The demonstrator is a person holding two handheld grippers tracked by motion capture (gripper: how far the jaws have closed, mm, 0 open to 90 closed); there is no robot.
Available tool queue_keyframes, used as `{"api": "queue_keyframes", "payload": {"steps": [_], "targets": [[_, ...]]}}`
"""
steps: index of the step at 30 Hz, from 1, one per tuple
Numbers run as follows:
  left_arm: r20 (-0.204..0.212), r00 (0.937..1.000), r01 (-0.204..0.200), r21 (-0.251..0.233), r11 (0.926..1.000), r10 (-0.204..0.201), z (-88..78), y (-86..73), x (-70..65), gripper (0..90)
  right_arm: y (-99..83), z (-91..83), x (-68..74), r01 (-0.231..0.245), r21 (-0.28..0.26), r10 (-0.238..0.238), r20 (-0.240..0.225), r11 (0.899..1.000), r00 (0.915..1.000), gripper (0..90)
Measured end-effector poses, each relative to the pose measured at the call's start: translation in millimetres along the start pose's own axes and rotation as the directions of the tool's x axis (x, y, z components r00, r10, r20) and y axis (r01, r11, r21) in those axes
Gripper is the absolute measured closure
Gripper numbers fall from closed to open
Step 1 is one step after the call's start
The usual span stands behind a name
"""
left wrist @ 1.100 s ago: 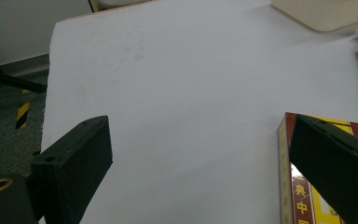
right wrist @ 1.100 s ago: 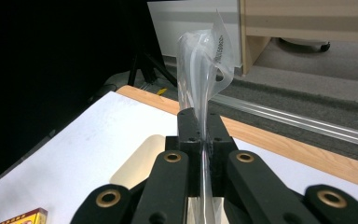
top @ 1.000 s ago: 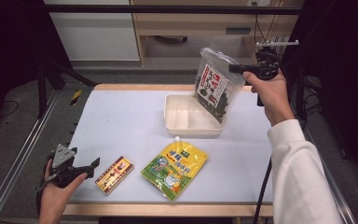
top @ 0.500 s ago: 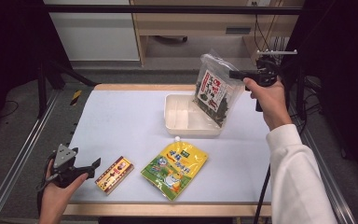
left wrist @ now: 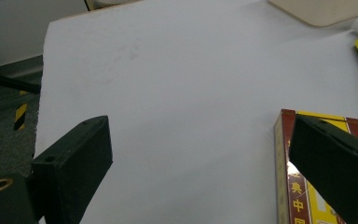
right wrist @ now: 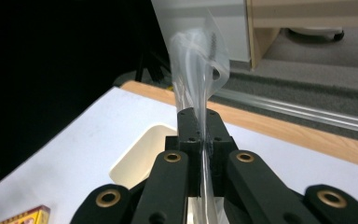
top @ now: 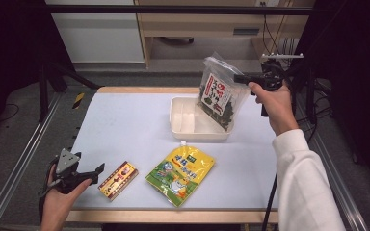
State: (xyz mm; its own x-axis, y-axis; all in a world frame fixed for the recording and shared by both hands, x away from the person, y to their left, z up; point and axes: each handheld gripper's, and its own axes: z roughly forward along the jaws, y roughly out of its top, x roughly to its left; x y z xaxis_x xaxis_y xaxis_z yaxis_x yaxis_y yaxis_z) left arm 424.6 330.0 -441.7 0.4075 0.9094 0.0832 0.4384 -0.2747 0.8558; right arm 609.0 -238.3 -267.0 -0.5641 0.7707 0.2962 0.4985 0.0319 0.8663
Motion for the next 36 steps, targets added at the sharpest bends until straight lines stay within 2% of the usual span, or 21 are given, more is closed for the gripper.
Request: {"api": "queue_keyframes", "payload": {"steps": [3,7,13,21,27,33,36], "targets": [[-0.001,1.0000,0.000,-0.003,1.0000,0.000,-0.7,0.2,0.4,5.8,-7.6,8.1,-1.1,0.004,0.043,-0.005,0.013,0.999,0.9999,88.7],[-0.001,1.0000,0.002,0.000,1.0000,-0.002,-0.2,-0.1,0.9,5.8,-16.6,12.3,-5.9,-0.024,0.041,0.024,0.001,0.999,0.9997,88.7],[0.000,1.0000,-0.004,0.000,1.0000,0.004,-0.1,0.3,-0.3,5.8,-24.8,10.1,-10.7,-0.040,0.034,0.040,-0.006,0.999,0.9992,88.4],[0.001,1.0000,-0.009,0.005,0.9999,0.009,0.4,0.1,-1.2,5.9,-34.4,9.7,-14.6,-0.040,0.018,0.041,-0.012,0.999,0.9991,87.9],[0.000,1.0000,-0.010,0.003,0.9999,0.010,0.2,0.1,-1.2,5.9,-35.2,8.8,-13.7,-0.021,0.015,0.021,-0.015,1.000,0.9997,86.2],[0.003,1.0000,-0.009,0.002,1.0000,0.009,0.7,0.0,-1.2,5.9,-36.2,7.9,-10.5,-0.011,0.010,0.011,-0.008,1.000,0.9999,78.9],[0.003,1.0000,-0.010,0.002,1.0000,0.009,0.7,0.0,-1.3,5.9,-36.9,7.1,-7.4,0.002,0.007,-0.002,0.005,1.000,1.0000,70.6]]}}
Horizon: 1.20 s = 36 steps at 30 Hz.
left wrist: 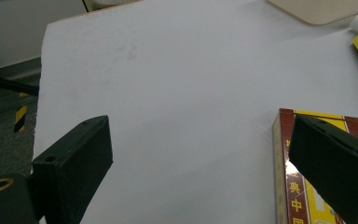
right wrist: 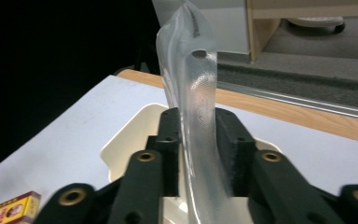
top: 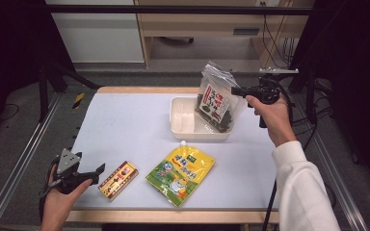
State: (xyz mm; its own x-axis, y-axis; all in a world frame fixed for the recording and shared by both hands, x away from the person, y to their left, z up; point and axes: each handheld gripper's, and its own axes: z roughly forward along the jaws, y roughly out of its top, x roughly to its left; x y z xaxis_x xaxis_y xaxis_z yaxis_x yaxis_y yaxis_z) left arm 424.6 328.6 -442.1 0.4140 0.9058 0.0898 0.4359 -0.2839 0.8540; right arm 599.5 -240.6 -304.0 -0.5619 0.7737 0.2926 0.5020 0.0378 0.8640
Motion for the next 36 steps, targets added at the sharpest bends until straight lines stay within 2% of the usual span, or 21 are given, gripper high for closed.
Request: {"api": "queue_keyframes", "payload": {"steps": [1,2,3,6,9,14,15,19,21,26,28,36], "targets": [[0.000,1.0000,0.000,0.000,1.0000,0.000,0.0,0.0,0.0,5.9,-0.1,-0.9,2.3,0.012,-0.009,-0.012,0.021,1.000,0.9997,64.5],[0.000,1.0000,0.000,0.000,1.0000,0.000,0.0,0.0,0.0,5.9,-0.1,-0.9,2.3,0.012,-0.009,-0.012,0.021,1.000,0.9997,64.5],[0.000,1.0000,0.000,0.000,1.0000,0.000,0.0,-0.1,0.0,5.9,0.0,-3.3,5.3,0.029,-0.023,-0.029,0.024,0.999,0.9993,58.5],[0.000,1.0000,-0.001,0.003,1.0000,0.001,0.3,-0.3,0.1,6.0,0.0,-5.7,8.4,0.047,-0.030,-0.046,0.038,0.998,0.9982,53.1],[0.000,1.0000,0.001,0.003,1.0000,-0.001,0.2,-0.4,0.1,6.0,-0.8,-14.7,14.0,0.081,-0.058,-0.076,0.082,0.995,0.9937,41.3],[-0.002,1.0000,-0.003,0.000,1.0000,0.003,-0.2,-0.1,0.1,6.1,-4.1,-26.4,20.0,0.110,-0.083,-0.102,0.101,0.990,0.9897,33.1],[-0.003,1.0000,-0.003,0.000,1.0000,0.003,-0.2,-0.1,0.1,6.1,-6.7,-32.1,23.5,0.131,-0.091,-0.121,0.108,0.987,0.9868,29.5],[-0.003,1.0000,-0.004,-0.003,1.0000,0.003,-0.1,0.0,-0.3,6.1,-11.1,-39.7,27.5,0.138,-0.099,-0.127,0.116,0.985,0.9851,24.6],[-0.004,1.0000,-0.008,-0.004,1.0000,0.008,-0.4,0.3,-0.8,6.1,-18.9,-50.8,31.4,0.165,-0.111,-0.149,0.140,0.980,0.9788,20.6],[0.004,0.9998,-0.020,-0.009,0.9998,0.020,-0.5,1.6,-2.2,6.0,-31.1,-61.3,31.4,0.161,-0.132,-0.142,0.147,0.978,0.9790,14.8],[0.006,0.9997,-0.022,-0.013,0.9997,0.022,-0.9,2.3,-3.4,6.0,-37.9,-64.6,32.6,0.172,-0.123,-0.152,0.154,0.977,0.9763,11.7],[0.006,0.9990,-0.043,-0.043,0.9982,0.043,-4.3,6.1,-6.9,6.4,-77.7,-74.2,46.6,0.179,-0.088,-0.161,0.189,0.980,0.9687,16.6]]}}
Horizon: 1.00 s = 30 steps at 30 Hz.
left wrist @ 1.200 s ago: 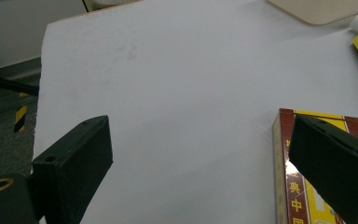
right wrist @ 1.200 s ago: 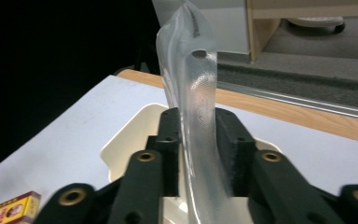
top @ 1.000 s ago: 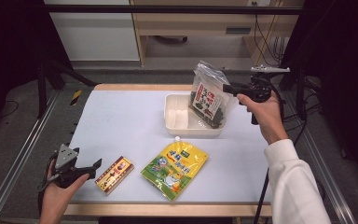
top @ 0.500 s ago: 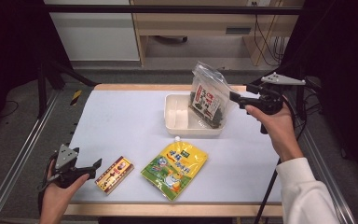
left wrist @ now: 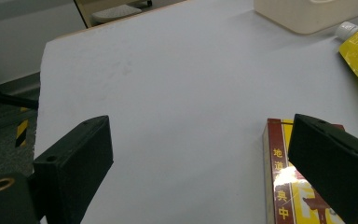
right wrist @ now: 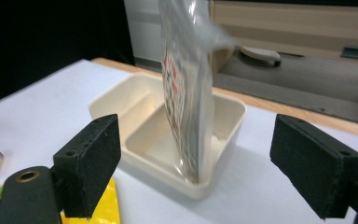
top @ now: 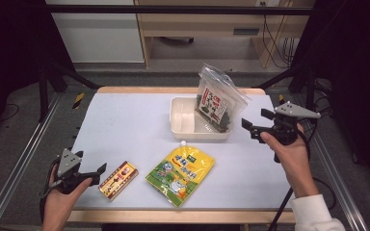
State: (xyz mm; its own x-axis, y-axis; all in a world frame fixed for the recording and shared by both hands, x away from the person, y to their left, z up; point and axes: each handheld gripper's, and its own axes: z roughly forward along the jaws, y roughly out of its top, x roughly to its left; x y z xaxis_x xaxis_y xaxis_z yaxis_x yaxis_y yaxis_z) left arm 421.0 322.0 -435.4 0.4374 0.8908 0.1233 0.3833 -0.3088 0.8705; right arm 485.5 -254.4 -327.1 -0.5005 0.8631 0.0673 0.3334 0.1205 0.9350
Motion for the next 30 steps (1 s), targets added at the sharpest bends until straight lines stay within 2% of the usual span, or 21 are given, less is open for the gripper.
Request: {"api": "queue_keyframes", "payload": {"steps": [4,6,11,14,16,19,22,24,27,30], "targets": [[0.009,0.9999,-0.006,-0.012,0.9999,0.007,1.0,4.0,-5.1,6.8,-23.6,-0.7,14.6,0.000,0.029,-0.001,0.030,1.000,0.9996,16.9],[0.025,0.9997,0.007,-0.022,0.9997,-0.007,1.0,6.7,-8.6,6.8,-34.3,1.0,21.9,-0.012,0.033,0.011,0.030,0.999,0.9995,18.2],[0.056,0.9984,0.011,-0.037,0.9992,-0.009,0.8,11.9,-20.2,6.8,-57.1,10.4,42.8,-0.028,0.042,0.027,0.014,0.999,0.9995,23.7],[0.066,0.9977,0.015,-0.051,0.9986,-0.012,0.5,14.4,-25.6,7.5,-68.3,18.3,54.7,-0.030,0.068,0.029,0.011,0.997,0.9995,28.1],[0.070,0.9976,0.010,-0.056,0.9984,-0.006,1.4,16.5,-29.8,8.2,-75.7,26.3,61.1,-0.033,0.097,0.033,-0.006,0.995,0.9994,33.1],[0.086,0.9962,0.015,-0.055,0.9983,-0.011,3.1,19.7,-37.7,9.3,-83.8,35.4,68.1,-0.019,0.131,0.021,-0.011,0.991,0.9997,36.9],[0.091,0.9957,-0.008,-0.047,0.9988,0.012,4.5,22.1,-46.1,9.7,-92.6,44.2,73.8,-0.027,0.171,0.030,-0.015,0.985,0.9994,46.0],[0.077,0.9967,-0.024,-0.046,0.9986,0.027,4.2,22.7,-49.1,10.5,-96.4,49.9,74.5,-0.031,0.193,0.036,-0.025,0.981,0.9990,50.1],[0.059,0.9979,-0.023,-0.059,0.9980,0.027,3.5,22.9,-48.7,12.7,-100.2,57.6,75.3,-0.029,0.228,0.036,-0.025,0.973,0.9990,55.3],[0.063,0.9978,-0.017,-0.052,0.9985,0.020,4.6,21.5,-47.3,12.7,-103.6,65.0,76.1,-0.059,0.257,0.069,-0.028,0.965,0.9972,58.9]]}}
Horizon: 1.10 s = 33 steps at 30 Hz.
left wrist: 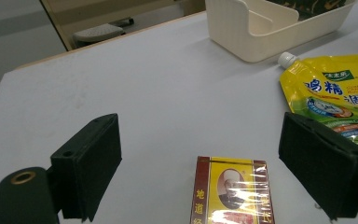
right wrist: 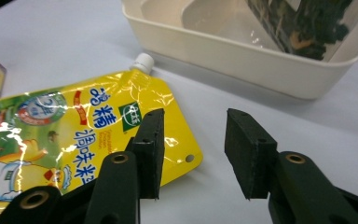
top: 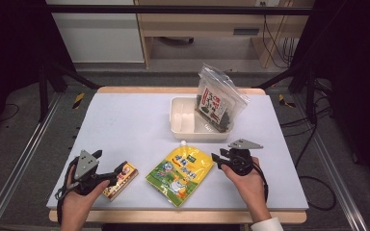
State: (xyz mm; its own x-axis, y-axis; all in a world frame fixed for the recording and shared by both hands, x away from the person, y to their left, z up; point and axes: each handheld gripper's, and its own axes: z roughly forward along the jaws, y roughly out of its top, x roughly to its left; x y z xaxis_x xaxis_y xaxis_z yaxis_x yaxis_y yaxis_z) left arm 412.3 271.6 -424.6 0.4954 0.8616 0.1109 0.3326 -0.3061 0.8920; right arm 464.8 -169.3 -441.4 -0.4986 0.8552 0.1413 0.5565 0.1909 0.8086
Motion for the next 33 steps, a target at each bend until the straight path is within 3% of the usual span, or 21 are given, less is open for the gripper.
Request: {"api": "queue_keyframes", "payload": {"steps": [7,19,24,33], "targets": [[0.003,0.9999,-0.011,0.005,0.9999,0.011,0.5,-0.6,-1.4,12.6,-5.4,21.2,-0.1,-0.026,0.096,0.026,0.005,0.995,0.9997,56.7],[0.008,0.9996,-0.028,0.003,0.9996,0.028,0.4,0.2,-3.1,12.5,-8.0,36.3,1.4,-0.050,0.151,0.055,-0.029,0.987,0.9981,54.9],[0.009,0.9994,-0.032,0.005,0.9995,0.032,0.3,0.6,-3.9,12.5,-7.0,36.9,3.4,-0.051,0.150,0.058,-0.041,0.987,0.9975,56.4],[0.004,0.9994,-0.035,0.011,0.9993,0.035,1.8,0.1,-3.6,12.4,-0.9,28.8,9.0,-0.078,0.093,0.083,-0.051,0.993,0.9953,57.7]]}}
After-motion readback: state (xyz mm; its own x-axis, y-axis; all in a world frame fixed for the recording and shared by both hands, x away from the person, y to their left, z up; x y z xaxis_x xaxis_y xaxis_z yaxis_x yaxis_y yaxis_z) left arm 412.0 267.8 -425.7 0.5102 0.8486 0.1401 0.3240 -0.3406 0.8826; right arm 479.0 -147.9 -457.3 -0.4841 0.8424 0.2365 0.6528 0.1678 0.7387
